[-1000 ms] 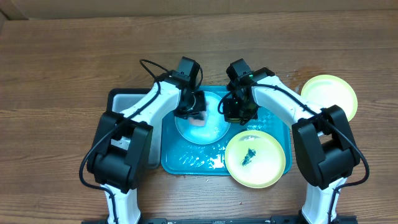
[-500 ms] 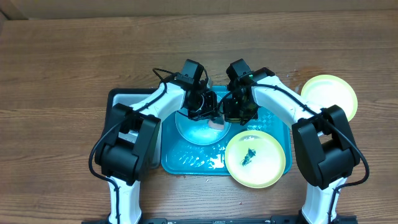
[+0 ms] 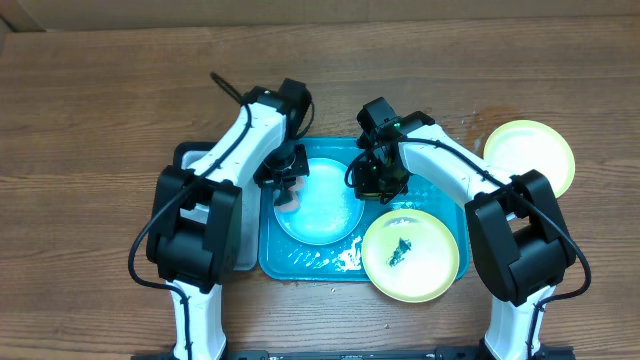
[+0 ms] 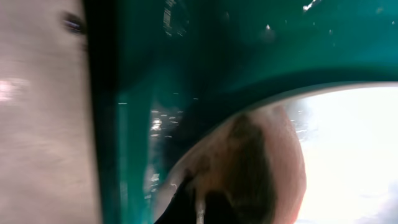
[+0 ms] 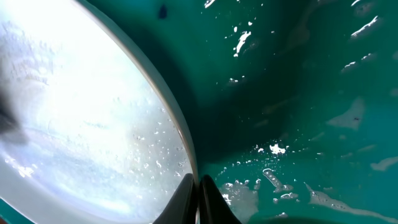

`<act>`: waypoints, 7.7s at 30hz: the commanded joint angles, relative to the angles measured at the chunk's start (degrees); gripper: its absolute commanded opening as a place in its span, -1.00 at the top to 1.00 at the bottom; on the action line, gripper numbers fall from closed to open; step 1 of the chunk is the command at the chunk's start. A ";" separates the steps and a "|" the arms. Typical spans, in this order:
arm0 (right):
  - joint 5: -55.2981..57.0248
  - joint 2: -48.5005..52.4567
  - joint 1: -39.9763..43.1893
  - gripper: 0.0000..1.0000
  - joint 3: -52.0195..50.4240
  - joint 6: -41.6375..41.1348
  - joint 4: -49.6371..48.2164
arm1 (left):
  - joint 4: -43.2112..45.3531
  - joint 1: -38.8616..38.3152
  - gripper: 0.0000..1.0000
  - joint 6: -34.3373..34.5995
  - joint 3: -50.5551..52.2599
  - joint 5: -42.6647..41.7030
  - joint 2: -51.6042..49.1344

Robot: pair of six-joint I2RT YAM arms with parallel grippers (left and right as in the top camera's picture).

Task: Clean dirty plates on tray and stack at the side
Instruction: 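Move the sponge back over the grey tray with the left gripper, then lift the white plate with the right gripper and tilt it upright, then carry the white plate right and set it on the yellow plate, then grasp the remaining yellow plate's rim with the right gripper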

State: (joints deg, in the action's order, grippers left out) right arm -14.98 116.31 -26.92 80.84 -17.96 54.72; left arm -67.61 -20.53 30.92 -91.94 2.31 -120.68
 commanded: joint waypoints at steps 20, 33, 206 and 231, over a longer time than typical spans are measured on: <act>7.80 -0.94 2.93 0.92 3.23 1.64 2.25 | -29.14 1.70 0.91 1.07 -27.04 8.83 -0.22; 24.41 -13.97 2.38 0.92 13.44 7.39 8.37 | -26.84 9.31 0.91 -0.52 -22.34 7.37 -0.04; 12.76 -27.50 11.37 0.15 -17.70 -23.50 26.01 | 1.66 20.13 0.92 -10.03 13.70 -3.43 20.41; 10.95 -28.46 4.50 0.11 -33.40 -30.27 14.75 | 2.34 20.13 0.92 -10.03 13.70 -3.45 20.41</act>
State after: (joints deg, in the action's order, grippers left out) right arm -3.22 88.92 -21.89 48.38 -46.70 70.59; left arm -65.45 -0.27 22.04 -78.43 -0.71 -102.19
